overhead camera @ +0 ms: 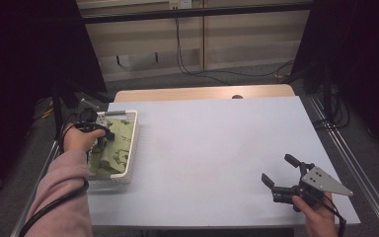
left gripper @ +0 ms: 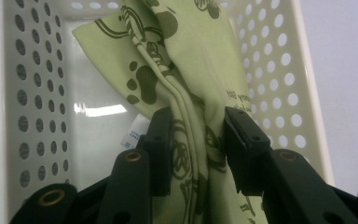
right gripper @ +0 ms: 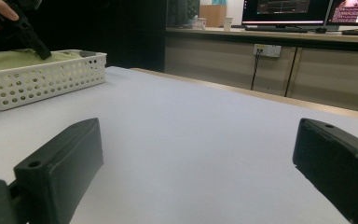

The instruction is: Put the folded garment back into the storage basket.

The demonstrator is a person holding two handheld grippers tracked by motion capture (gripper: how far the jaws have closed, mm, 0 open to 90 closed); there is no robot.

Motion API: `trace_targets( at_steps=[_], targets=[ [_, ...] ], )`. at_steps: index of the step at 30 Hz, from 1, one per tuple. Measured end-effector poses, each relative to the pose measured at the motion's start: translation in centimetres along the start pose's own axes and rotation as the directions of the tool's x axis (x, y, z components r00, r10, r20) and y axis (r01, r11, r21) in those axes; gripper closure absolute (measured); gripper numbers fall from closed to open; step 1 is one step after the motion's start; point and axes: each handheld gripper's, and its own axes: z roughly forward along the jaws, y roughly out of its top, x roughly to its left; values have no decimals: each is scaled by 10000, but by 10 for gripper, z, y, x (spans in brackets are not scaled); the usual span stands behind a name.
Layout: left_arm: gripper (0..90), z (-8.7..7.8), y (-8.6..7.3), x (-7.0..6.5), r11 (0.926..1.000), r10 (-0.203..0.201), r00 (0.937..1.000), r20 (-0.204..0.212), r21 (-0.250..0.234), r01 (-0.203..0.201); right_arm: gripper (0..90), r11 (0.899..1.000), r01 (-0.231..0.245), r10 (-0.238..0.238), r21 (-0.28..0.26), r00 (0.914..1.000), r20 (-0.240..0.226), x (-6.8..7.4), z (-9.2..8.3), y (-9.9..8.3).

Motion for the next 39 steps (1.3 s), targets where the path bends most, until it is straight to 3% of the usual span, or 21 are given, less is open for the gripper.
trace_targets(
  at_steps=[2, 4, 5, 6, 7, 8, 10, 11, 15, 16, 17, 19, 20, 21, 22, 25, 26, 27, 28, 34, 39],
  targets=[
    [638, 0, -1, 0, 9998, -137, 9998, -164, -111, 135, 12, 10000, -14, 14, 1, 10000, 6, 0, 0, 0],
    [630, -3, 0, 7, 9973, 467, 9989, 97, 559, -472, 12, 10000, -15, 15, 26, 10000, 38, 0, 0, 0],
    [618, -2, -1, 4, 9999, -35, 9999, -137, -141, 33, 12, 10000, -15, 15, 27, 10000, 36, 0, 0, 0],
    [608, -5, -1, 6, 9998, 146, 9998, -138, 120, -144, 12, 10000, -20, 20, 22, 10000, 33, 0, 0, 0],
    [599, -4, -1, 6, 9995, -149, 9996, -260, -275, 142, 12, 10000, -12, 12, 21, 10000, 34, 0, 0, 0],
    [584, -7, -1, 9, 9998, 196, 9991, -380, -73, -199, 12, 10000, -10, 10, 18, 10000, 33, 0, 0, 0],
    [553, -6, -2, 8, 9977, -222, 9987, -450, -652, 192, 12, 10000, -20, 20, 16, 10000, 30, 0, 0, 0],
    [544, -9, -2, 10, 9981, -318, 9994, -106, -540, 312, 12, 10000, -20, 20, 20, 10000, 39, 0, 0, 0],
    [502, -14, -6, 11, 9953, -390, 9987, 326, -875, 417, 12, 10000, -12, 12, 19, 10000, 21, 0, 0, 0],
    [488, -17, -7, 15, 9979, 327, 9989, 326, -576, -307, 12, 10000, 14, -14, 37, 10000, 23, 0, -1, 0],
    [472, -15, -9, 10, 9931, -311, 9978, 592, -1114, 376, 12, 10000, -49, 49, -6, 10000, 17, 0, -1, 0],
    [459, -16, -14, 11, 9908, -253, 9958, 878, -1299, 367, 12, 10000, -35, 35, -75, 10000, 67, 0, -1, 1],
    [445, -18, -16, 13, 9941, 177, 9957, 907, -1082, -78, 12, 10000, -46, 46, -47, 10000, 22, 0, -1, 1],
    [428, -17, -18, 10, 9885, -216, 9937, 1100, -1462, 377, 12, 10000, -46, 46, 8, 10000, 48, 1, -1, 1],
    [414, -18, -19, 11, 9890, 36, 9945, 1044, -1473, 119, 12, 10000, -28, 28, 1, 10000, 48, 1, -1, 1],
    [376, -20, -26, 8, 9816, -71, 9882, 1531, -1876, 361, 12, 10000, -37, 37, -40, 10000, 31, 1, -1, 1],
    [356, -20, -27, 7, 9811, -45, 9887, 1500, -1908, 334, 12, 10000, -60, 60, -17, 10000, 44, 1, -1, 0],
    [346, -22, -28, 10, 9860, 488, 9877, 1483, -1648, -240, 12, 10000, -58, 58, 9, 10000, 75, 1, -1, 0],
    [340, -21, -30, 6, 9777, 166, 9852, 1706, -2089, 197, 12, 10000, -7, 7, 23, 10000, 81, 1, -1, 1],
    [295, -26, -39, -3, 9668, 685, 9786, 1939, -2550, -172, 12, 10000, -27, 27, -6, 10000, 71, 1, -1, 1],
    [257, -28, -48, -10, 9541, 931, 9668, 2381, -2988, -183, 12, 10000, -18, 18, 1, 10000, 57, 1, -1, 1]
  ],
)
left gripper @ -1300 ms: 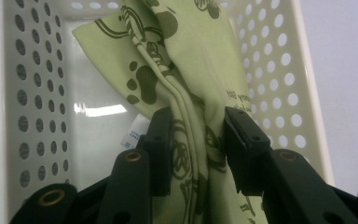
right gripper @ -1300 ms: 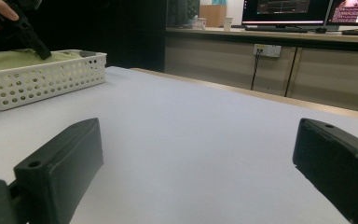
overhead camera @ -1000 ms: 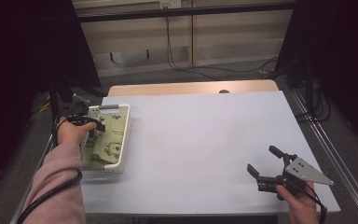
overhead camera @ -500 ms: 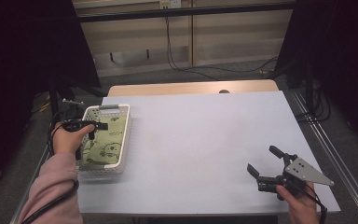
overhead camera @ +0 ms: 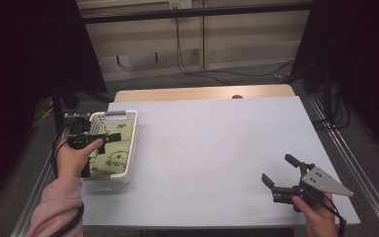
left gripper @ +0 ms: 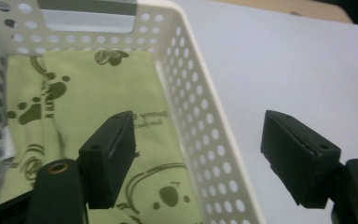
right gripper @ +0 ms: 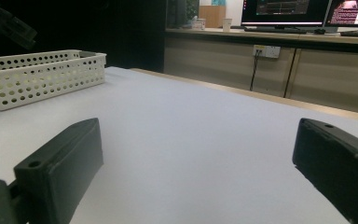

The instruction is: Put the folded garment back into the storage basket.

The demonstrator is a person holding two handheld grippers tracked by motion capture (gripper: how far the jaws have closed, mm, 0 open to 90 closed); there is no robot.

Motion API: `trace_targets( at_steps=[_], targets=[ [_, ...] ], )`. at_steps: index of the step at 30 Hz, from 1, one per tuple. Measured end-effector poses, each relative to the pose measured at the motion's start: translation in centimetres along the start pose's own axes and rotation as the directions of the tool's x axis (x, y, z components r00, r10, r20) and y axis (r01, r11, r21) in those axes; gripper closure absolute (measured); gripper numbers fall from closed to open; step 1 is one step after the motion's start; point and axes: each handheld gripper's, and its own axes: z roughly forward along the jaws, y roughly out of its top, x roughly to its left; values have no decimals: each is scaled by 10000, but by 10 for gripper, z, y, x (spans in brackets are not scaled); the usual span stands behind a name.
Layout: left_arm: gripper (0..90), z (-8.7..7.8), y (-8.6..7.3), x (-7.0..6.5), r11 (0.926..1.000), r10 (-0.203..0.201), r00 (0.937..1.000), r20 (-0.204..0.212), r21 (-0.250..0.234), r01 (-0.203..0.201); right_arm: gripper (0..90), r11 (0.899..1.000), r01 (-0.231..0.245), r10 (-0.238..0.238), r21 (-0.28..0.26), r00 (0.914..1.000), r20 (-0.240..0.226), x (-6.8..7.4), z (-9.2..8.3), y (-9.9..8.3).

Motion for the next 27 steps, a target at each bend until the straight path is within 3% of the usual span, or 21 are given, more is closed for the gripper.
trace_targets(
  at_steps=[8, 16, 22, 24, 25, 27],
  targets=[
    [216, -8, -11, -13, 9946, 609, 9973, 405, -864, -573, 12, 10000, 55, -56, -8, 10000, -33, -1, 1, -1],
    [172, -11, -24, -25, 9853, 1221, 9896, 767, -1293, -1116, 12, 10000, 30, -30, -10, 10000, -40, 0, 1, 0],
    [149, -9, -34, -32, 9819, 1485, 9847, 915, -1316, -1359, 12, 10000, 28, -28, -16, 10000, -43, 0, 1, 0],
    [139, -8, -38, -34, 9767, 1693, 9808, 972, -1494, -1538, 12, 10000, 20, -20, -23, 10000, -49, 0, 1, 0],
    [138, -7, -41, -36, 9794, 1580, 9814, 1087, -1436, -1418, 12, 10000, 26, -26, -17, 10000, -46, 0, 1, 0],
    [135, -5, -45, -37, 9759, 1691, 9793, 1114, -1580, -1505, 12, 10000, 34, -35, -12, 10000, -47, 0, 1, 0]
  ],
)
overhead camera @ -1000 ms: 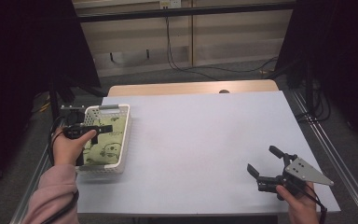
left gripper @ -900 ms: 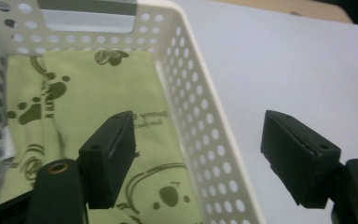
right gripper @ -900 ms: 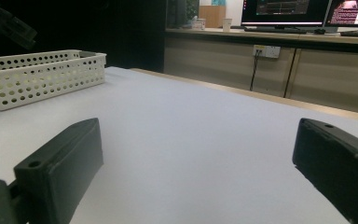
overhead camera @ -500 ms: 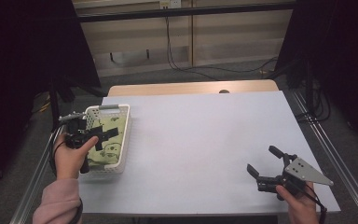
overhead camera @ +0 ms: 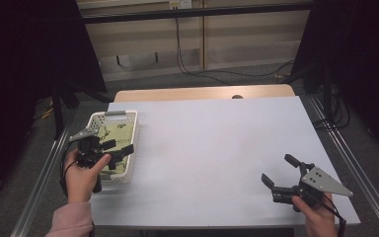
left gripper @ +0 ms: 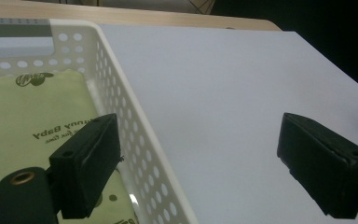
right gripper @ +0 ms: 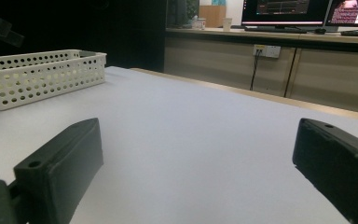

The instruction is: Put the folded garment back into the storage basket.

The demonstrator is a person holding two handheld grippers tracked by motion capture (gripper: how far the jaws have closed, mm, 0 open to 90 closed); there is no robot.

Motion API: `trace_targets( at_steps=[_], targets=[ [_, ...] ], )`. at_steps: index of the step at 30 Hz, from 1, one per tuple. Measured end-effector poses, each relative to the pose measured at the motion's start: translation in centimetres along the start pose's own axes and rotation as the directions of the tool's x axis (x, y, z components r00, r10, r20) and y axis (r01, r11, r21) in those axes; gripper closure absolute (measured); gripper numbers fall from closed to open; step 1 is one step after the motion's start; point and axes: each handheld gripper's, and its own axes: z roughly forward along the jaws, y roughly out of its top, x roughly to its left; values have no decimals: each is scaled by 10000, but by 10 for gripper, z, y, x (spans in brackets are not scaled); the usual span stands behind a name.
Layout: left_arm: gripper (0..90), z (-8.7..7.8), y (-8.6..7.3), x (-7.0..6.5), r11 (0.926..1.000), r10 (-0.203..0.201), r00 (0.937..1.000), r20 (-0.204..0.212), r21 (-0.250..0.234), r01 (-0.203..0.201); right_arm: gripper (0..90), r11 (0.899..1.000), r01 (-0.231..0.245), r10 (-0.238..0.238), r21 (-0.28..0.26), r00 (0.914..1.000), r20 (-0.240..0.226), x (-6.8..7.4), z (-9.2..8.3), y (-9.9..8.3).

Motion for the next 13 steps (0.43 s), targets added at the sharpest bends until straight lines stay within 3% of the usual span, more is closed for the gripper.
trace_targets(
  at_steps=[4, 9, 10, 11, 13],
  targets=[
    [127, 1, -8, -4, 9994, -26, 9999, 121, -334, 30, 12, 10000, -31, 31, -16, 10000, 8, 0, 0, 0],
    [113, 2, -18, -10, 9965, 427, 9991, 83, -721, -420, 12, 10000, -37, 37, -16, 10000, -3, 0, 0, 0],
    [109, 2, -21, -13, 9964, 301, 9994, 196, -802, -284, 12, 10000, -34, 34, -17, 10000, -2, 0, 0, 0],
    [108, 2, -24, -14, 9941, 426, 9989, 170, -1010, -407, 12, 10000, -20, 20, -15, 10000, 2, 0, 0, 0],
    [96, 2, -30, -18, 9939, 561, 9980, 274, -971, -532, 12, 10000, 17, -17, 14, 10000, 0, 0, 0, 0]
  ],
)
